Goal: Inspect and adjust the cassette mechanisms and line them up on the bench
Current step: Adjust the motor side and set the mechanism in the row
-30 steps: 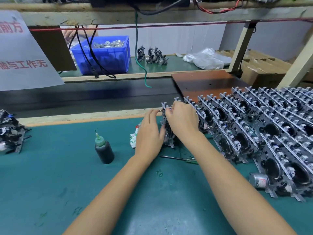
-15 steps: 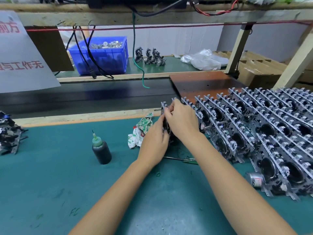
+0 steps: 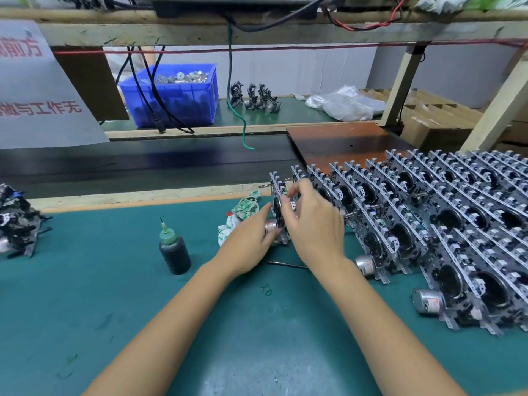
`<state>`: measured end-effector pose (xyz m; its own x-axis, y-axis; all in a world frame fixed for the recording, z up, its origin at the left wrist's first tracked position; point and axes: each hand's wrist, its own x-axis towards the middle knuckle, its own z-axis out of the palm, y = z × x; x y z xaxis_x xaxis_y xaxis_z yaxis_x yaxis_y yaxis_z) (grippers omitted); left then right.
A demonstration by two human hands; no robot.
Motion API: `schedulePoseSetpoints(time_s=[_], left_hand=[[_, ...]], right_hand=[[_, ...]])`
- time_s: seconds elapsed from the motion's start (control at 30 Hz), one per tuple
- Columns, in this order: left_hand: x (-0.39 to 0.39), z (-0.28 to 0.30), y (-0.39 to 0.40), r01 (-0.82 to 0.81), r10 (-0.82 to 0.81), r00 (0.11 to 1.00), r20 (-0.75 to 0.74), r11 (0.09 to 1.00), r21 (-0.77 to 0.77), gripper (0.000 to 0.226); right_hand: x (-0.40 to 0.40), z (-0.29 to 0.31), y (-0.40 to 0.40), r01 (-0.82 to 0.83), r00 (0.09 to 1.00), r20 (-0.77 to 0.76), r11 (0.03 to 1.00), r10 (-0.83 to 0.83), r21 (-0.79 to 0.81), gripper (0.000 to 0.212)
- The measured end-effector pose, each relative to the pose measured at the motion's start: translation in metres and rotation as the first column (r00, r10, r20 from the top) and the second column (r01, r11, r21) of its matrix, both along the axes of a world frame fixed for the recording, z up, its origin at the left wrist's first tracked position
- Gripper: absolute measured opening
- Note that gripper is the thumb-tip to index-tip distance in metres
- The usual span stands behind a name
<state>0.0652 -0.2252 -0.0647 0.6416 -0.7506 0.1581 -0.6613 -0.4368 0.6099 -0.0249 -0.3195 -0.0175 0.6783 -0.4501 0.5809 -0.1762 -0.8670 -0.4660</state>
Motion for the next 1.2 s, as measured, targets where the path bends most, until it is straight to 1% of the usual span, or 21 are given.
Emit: schedulePoseSetpoints(time_s=[0.1,0.17,0.23,0.3,0.37,0.43,0.5,0.53,0.57,0.63,0.67,0.7,0.73,0.77,0.83,0.9,0.97,1.03,1.07,1.13,1.2], left_hand=[[-0.004,-0.003,0.011,-0.101,0.095,0.979,0.181,0.995,0.026,0.051],[-0.008,-0.007,0.015,-0.163,0.157,0.946,0.283,0.987,-0.001,0.04],[-0.012,-0.011,0.018,-0.185,0.176,0.923,0.342,0.983,-0.007,0.023],[-0.013,-0.013,0.021,-0.193,0.169,0.903,0.395,0.981,0.022,0.02],[-0.009,-0.015,0.022,-0.224,0.159,0.883,0.441,0.969,0.1,0.026],[-0.002,-0.015,0.021,-0.264,0.145,0.854,0.5,0.948,0.176,0.026],[-0.001,-0.008,0.021,-0.263,0.101,0.802,0.588,0.944,0.198,0.015],[-0.001,-0.006,0.02,-0.246,0.072,0.77,0.634,0.951,0.19,0.015],[0.0,-0.009,0.02,-0.24,0.05,0.731,0.681,0.953,0.187,0.022],[0.001,-0.005,0.018,-0.286,0.038,0.708,0.705,0.928,0.237,0.027],[0.001,-0.003,0.019,-0.313,0.022,0.693,0.721,0.91,0.272,0.024],[0.001,0.0,0.02,-0.339,0.008,0.693,0.721,0.886,0.316,0.016],[0.003,0.0,0.021,-0.376,0.007,0.727,0.686,0.84,0.39,0.014],[0.009,-0.003,0.024,-0.42,0.025,0.735,0.677,0.802,0.426,0.021],[0.016,-0.002,0.033,-0.497,0.103,0.736,0.67,0.753,0.43,0.028],[0.016,0.002,0.04,-0.517,0.102,0.734,0.671,0.725,0.455,0.027],[0.013,0.003,0.041,-0.473,0.069,0.744,0.665,0.757,0.451,0.027],[0.006,0.001,0.035,-0.391,0.06,0.751,0.657,0.843,0.37,0.031],[0.002,0.0,0.03,-0.333,0.062,0.772,0.633,0.888,0.319,0.033],[-0.009,-0.003,0.016,-0.23,0.08,0.844,0.53,0.947,0.223,0.034],[-0.019,-0.007,0.004,-0.191,0.116,0.904,0.411,0.971,0.146,0.032]], right_hand=[[-0.009,-0.012,0.01,-0.049,0.997,-0.059,0.998,0.047,-0.033,0.015],[-0.005,-0.022,0.02,-0.078,0.982,-0.181,0.994,0.062,-0.082,0.017],[0.005,-0.034,0.031,-0.077,0.943,-0.333,0.988,0.029,-0.133,0.017],[0.016,-0.041,0.036,-0.065,0.908,-0.418,0.982,-0.016,-0.179,0.018],[0.024,-0.041,0.033,-0.049,0.897,-0.44,0.977,-0.049,-0.209,0.018],[0.03,-0.04,0.027,-0.038,0.888,-0.456,0.977,-0.064,-0.21,0.018],[0.033,-0.038,0.024,-0.038,0.881,-0.468,0.976,-0.069,-0.216,0.016],[0.035,-0.037,0.023,-0.039,0.881,-0.468,0.975,-0.07,-0.219,0.015],[0.036,-0.036,0.024,-0.036,0.881,-0.468,0.975,-0.072,-0.218,0.015],[0.038,-0.035,0.023,-0.016,0.879,-0.469,0.979,-0.083,-0.203,0.017],[0.039,-0.035,0.023,-0.002,0.877,-0.471,0.981,-0.091,-0.192,0.019],[0.041,-0.034,0.022,0.011,0.875,-0.474,0.984,-0.097,-0.18,0.02],[0.042,-0.034,0.022,0.016,0.872,-0.48,0.985,-0.097,-0.169,0.022],[0.042,-0.035,0.023,0.012,0.868,-0.487,0.987,-0.091,-0.162,0.025],[0.044,-0.038,0.022,-0.004,0.861,-0.504,0.987,-0.077,-0.159,0.029],[0.044,-0.039,0.02,-0.017,0.863,-0.501,0.988,-0.062,-0.152,0.03],[0.042,-0.04,0.019,-0.044,0.877,-0.479,0.991,-0.022,-0.126,0.029],[0.036,-0.04,0.019,-0.07,0.898,-0.438,0.994,0.027,-0.082,0.032],[0.033,-0.04,0.017,-0.066,0.92,-0.391,0.996,0.035,-0.067,0.03],[0.026,-0.04,0.013,-0.024,0.956,-0.292,0.999,0.01,-0.045,0.022],[0.019,-0.043,0.009,0.001,0.969,-0.249,1.0,-0.004,-0.013,0.018]])
